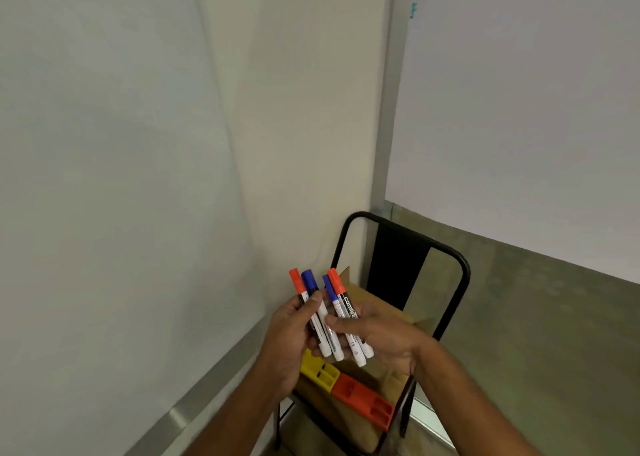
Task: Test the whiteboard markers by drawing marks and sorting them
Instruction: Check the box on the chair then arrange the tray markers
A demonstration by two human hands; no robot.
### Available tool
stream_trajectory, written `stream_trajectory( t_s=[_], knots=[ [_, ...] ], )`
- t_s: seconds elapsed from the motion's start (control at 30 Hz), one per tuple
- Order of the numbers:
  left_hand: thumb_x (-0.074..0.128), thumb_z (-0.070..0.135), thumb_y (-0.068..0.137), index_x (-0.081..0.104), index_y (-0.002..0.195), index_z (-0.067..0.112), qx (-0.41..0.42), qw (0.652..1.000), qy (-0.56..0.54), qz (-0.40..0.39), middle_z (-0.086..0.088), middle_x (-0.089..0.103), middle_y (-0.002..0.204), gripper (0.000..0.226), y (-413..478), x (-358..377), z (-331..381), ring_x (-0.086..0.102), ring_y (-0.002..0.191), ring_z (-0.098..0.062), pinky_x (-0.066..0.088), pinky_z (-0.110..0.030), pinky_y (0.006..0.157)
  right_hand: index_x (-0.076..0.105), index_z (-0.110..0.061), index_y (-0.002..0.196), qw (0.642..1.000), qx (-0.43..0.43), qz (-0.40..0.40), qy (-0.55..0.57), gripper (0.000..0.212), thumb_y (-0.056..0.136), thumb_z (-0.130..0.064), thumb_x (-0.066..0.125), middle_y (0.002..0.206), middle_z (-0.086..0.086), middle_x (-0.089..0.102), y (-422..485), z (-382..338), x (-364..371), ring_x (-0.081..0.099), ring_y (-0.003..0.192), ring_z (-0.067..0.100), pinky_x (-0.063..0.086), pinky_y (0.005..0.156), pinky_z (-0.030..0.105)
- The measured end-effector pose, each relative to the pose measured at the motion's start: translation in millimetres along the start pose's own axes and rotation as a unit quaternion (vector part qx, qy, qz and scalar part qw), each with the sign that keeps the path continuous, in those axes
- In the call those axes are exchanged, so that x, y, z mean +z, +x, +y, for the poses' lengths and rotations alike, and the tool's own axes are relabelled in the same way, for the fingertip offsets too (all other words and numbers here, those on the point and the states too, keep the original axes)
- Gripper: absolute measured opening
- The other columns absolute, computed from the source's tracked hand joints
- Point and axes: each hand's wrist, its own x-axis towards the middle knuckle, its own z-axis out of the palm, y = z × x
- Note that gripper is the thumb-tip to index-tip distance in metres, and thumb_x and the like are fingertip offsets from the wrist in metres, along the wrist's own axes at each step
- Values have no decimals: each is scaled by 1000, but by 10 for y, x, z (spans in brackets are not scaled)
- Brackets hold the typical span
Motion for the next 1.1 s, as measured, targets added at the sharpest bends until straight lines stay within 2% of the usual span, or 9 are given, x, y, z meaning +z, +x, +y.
stream_trajectory(
  t_s=[0.1,0.2,0.33,0.5,0.6,0.7,0.9,1.03,1.1],
  knots=[
    [56,23,98,69,115,8,12,999,-19,46,-18,75,110,26,-323,-169,4,71,105,-34,51,-54,99,65,-4,122,998,21,-38,-37,30,99,-22,61,119,26,69,-70,43,241,65,113,43,52,98,57],
    [51,20,102,67,116,7,43,994,-21,103,-14,77,104,25,-703,-397,53,74,97,-30,56,-46,92,66,-8,120,993,24,-49,-101,26,100,-24,59,112,21,72,-106,63,596,70,104,39,58,88,50],
    [51,24,103,65,115,12,78,970,-17,229,-13,77,96,22,-1168,-884,77,74,88,-32,59,-46,86,65,-14,102,977,-10,-6,-213,15,102,-24,54,88,12,76,-121,123,1267,69,68,20,51,62,33],
    [54,28,101,66,110,15,85,937,-30,338,-10,68,80,20,-1966,-1556,23,65,67,-24,60,-37,66,60,-21,97,954,-43,-32,-295,12,100,-29,53,73,4,73,-101,465,2285,57,55,11,46,55,24],
    [60,33,98,64,103,10,75,916,-46,392,-9,64,71,24,-2532,-1995,-12,60,57,-21,55,-32,57,62,-21,95,934,-59,-63,-346,17,100,-34,52,68,1,70,-129,762,3016,54,51,6,50,58,27],
    [67,38,93,60,94,11,88,889,-70,443,-9,61,66,28,-3197,-2459,-43,56,50,-18,51,-29,49,60,-18,94,911,-82,-81,-395,21,101,-35,50,74,2,69,-288,1007,3824,54,53,4,47,58,23],
    [78,35,83,60,93,6,120,853,-127,491,-5,56,55,35,-4698,-3336,-89,49,43,-16,46,-25,43,52,-24,94,834,-184,-103,-510,17,102,-38,47,76,-1,63,-697,1521,5351,61,67,20,50,64,32],
    [81,36,80,66,100,5,130,818,-118,548,-4,60,58,39,-5547,-3837,-111,49,44,-15,47,-27,45,55,-23,113,759,-273,-130,-577,21,103,-39,45,80,-7,61,-906,1786,6261,52,61,11,41,55,21],
    [82,36,79,68,101,6,129,803,-119,570,-7,69,68,39,-5867,-4043,-109,50,44,-14,48,-26,44,53,-22,121,722,-302,-144,-605,26,104,-39,45,90,-4,67,-991,1884,6652,54,65,11,43,59,19]
  ],
)
